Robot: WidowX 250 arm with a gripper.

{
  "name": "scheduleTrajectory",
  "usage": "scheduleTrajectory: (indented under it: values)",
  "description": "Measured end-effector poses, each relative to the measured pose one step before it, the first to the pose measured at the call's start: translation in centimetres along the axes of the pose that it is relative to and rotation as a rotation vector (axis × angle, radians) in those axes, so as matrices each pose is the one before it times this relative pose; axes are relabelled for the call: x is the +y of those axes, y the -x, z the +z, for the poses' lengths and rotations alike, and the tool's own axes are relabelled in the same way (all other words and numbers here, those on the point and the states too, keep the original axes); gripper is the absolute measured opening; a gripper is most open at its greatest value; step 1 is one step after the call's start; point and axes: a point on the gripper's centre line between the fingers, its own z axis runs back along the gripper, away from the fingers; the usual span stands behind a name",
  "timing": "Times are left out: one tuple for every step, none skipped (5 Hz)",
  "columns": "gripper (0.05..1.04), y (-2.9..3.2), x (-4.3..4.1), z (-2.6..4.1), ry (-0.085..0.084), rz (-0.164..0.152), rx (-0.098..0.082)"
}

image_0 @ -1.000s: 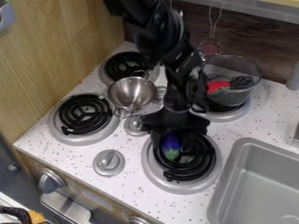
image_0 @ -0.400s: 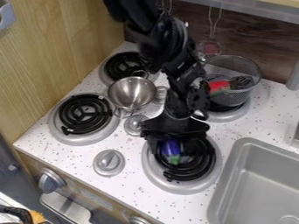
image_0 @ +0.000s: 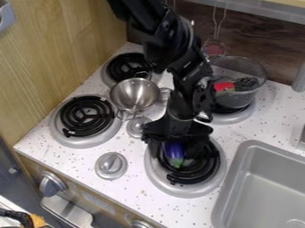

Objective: Moved the eggplant from the silver pot to the bottom right burner

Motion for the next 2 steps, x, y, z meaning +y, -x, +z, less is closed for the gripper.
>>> scheduleTrajectory:
  values:
    - [1.001, -0.493, -0.469, 1.072, 0.0228, 0.001, -0.0048]
    - [1.001, -0.938, -0.542, 1.601, 0.0122, 0.0111, -0.0089]
